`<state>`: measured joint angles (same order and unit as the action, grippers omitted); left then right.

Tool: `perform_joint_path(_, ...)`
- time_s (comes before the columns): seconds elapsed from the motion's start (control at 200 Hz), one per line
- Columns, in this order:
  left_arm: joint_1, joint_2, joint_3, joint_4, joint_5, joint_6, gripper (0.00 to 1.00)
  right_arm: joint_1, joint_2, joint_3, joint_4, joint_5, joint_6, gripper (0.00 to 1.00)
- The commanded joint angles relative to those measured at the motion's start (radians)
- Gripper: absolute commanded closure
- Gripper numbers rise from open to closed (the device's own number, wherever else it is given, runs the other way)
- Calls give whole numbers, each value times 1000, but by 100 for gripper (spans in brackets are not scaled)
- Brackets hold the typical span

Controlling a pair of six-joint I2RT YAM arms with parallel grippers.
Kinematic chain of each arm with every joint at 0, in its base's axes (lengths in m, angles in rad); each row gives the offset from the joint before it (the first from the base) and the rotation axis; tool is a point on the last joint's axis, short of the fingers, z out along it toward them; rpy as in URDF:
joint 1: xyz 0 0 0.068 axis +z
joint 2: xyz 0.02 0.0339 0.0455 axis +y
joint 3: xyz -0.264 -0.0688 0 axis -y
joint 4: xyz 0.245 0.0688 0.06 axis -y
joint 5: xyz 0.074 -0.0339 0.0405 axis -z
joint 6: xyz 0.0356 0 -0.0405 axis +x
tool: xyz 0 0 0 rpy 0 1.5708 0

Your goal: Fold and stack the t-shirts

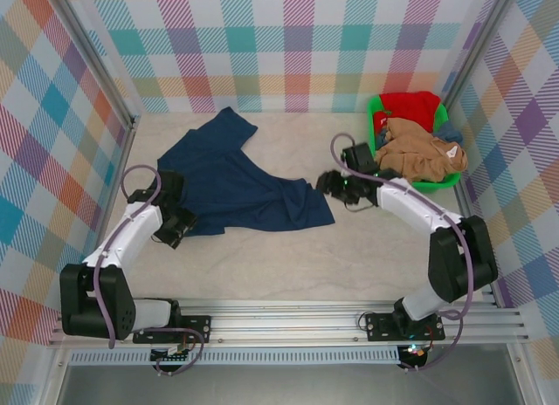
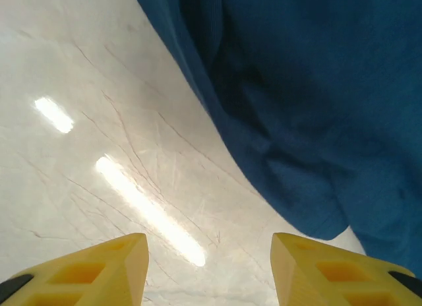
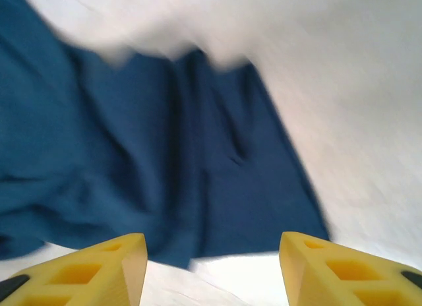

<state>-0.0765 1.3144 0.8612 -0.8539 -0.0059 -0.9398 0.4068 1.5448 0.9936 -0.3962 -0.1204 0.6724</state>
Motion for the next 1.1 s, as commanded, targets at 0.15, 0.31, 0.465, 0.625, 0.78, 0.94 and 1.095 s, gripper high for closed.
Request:
perform_joint_path(0.15,-12,85,-55,214,94,-128,48,-26,56,-96,108,-67,74,42)
perform_joint_path(0.31,-23,130,-63,282,65,-120,56,-40,103,-88,98,-50,89,47)
perform_joint_path(0.465,-33,140,-76,321,45,-110,75,-45,153,-68,103,-54,98,57)
perform_joint_path(0.625,-41,115,-51,273,6,-65,95,-40,141,-88,79,-38,140,59)
perform_joint_path(0.78,-44,56,-32,226,-23,-40,100,-39,184,-73,111,-59,147,77)
perform_joint_path(0.94,-51,-1,11,194,-27,-4,100,-18,185,-10,106,-46,176,100)
perform_joint_path(1.095,-54,-41,119,171,-31,48,100,-12,106,75,-20,64,175,100)
